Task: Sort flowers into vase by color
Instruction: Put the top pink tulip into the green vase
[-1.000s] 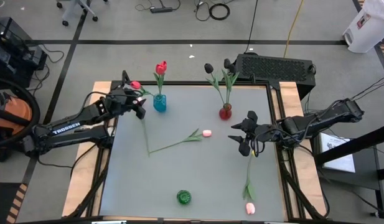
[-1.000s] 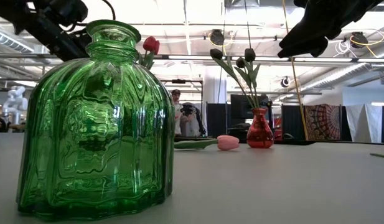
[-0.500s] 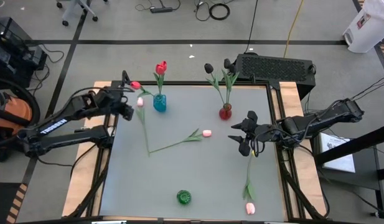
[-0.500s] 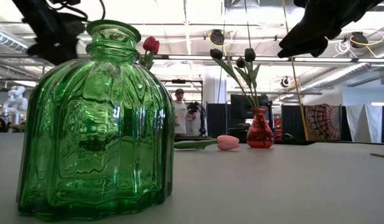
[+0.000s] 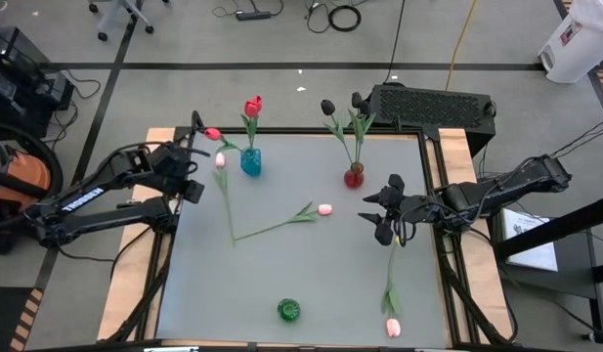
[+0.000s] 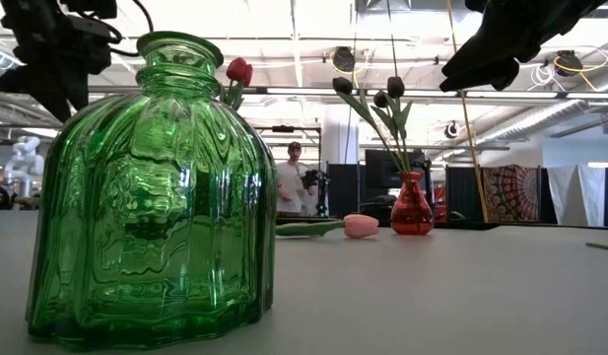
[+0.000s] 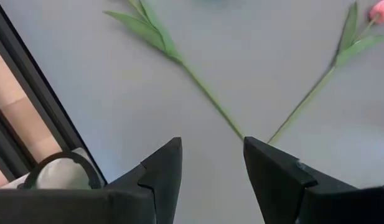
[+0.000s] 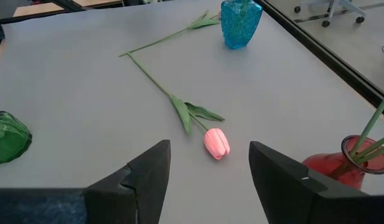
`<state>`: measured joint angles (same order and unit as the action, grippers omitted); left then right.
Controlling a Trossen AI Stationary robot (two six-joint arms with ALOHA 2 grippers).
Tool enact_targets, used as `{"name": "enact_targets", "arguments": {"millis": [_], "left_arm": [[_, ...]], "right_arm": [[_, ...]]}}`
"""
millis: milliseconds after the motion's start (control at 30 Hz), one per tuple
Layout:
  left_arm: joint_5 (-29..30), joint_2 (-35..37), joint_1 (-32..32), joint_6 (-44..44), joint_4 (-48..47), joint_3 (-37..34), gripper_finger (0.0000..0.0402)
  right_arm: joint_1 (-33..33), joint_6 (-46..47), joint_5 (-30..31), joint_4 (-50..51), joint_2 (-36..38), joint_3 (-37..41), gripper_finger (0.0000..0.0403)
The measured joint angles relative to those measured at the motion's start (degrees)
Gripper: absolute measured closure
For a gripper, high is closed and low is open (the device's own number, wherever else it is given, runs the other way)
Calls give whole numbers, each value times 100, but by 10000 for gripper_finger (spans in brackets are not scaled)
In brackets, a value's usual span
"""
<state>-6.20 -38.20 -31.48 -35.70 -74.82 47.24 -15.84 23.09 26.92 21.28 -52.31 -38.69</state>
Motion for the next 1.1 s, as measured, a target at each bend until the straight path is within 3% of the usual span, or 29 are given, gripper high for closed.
{"name": "enact_targets", "arguments": {"millis": [300, 533, 800, 1100], "left_arm": [[-62, -2, 25, -516, 45, -367, 223], [793, -124, 87, -2135, 503, -367, 223], [933, -945, 87, -3430, 773, -365, 223], [1012, -1879, 87, -3535, 733, -365, 223]], "right_arm": [[0, 2, -1, 0, 0, 0, 193], [0, 1, 0, 1, 1, 0, 193], [0, 2, 0, 0, 0, 0, 193], [0, 2, 0, 88, 2, 0, 193]]}}
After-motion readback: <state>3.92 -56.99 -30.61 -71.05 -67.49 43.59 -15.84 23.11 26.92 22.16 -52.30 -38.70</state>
